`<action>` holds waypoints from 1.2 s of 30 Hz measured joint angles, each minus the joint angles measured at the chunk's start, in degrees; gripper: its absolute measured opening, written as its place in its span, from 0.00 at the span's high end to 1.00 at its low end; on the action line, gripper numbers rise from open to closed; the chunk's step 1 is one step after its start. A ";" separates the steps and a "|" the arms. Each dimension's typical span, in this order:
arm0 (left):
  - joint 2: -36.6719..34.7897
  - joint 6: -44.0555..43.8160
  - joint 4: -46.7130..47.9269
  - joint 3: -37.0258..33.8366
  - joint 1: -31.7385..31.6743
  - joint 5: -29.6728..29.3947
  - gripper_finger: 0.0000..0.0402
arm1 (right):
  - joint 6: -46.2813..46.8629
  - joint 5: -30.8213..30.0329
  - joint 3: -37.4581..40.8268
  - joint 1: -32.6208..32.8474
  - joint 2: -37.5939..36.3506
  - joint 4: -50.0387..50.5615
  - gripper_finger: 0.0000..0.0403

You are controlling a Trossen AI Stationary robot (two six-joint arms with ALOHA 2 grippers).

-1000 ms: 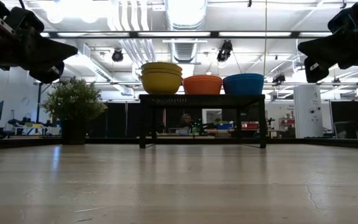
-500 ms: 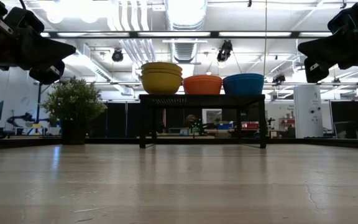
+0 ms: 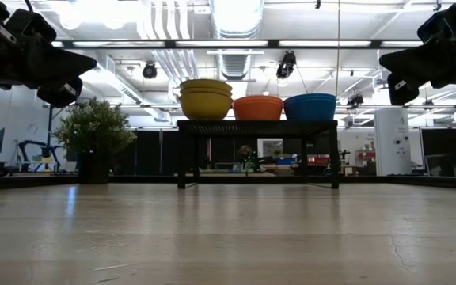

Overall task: Pick & Place Mini bowls
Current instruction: Return to Home Position

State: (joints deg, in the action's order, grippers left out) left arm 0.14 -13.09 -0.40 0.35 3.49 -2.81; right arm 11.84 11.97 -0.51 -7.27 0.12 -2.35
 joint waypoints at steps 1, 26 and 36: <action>0.00 -0.01 0.00 0.05 0.00 0.00 1.00 | 0.00 0.00 0.00 0.00 0.00 0.00 0.98; 0.04 0.01 -1.13 0.21 0.00 -0.07 1.00 | 0.00 0.00 0.00 0.02 0.00 -0.03 0.98; 0.04 0.00 -1.23 0.23 -0.01 -0.09 1.00 | 0.00 0.00 0.00 0.02 0.00 -0.04 0.98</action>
State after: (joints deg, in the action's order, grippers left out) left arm 0.19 -13.09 -1.64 0.58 3.48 -2.90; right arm 11.84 11.97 -0.51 -7.25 0.12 -2.39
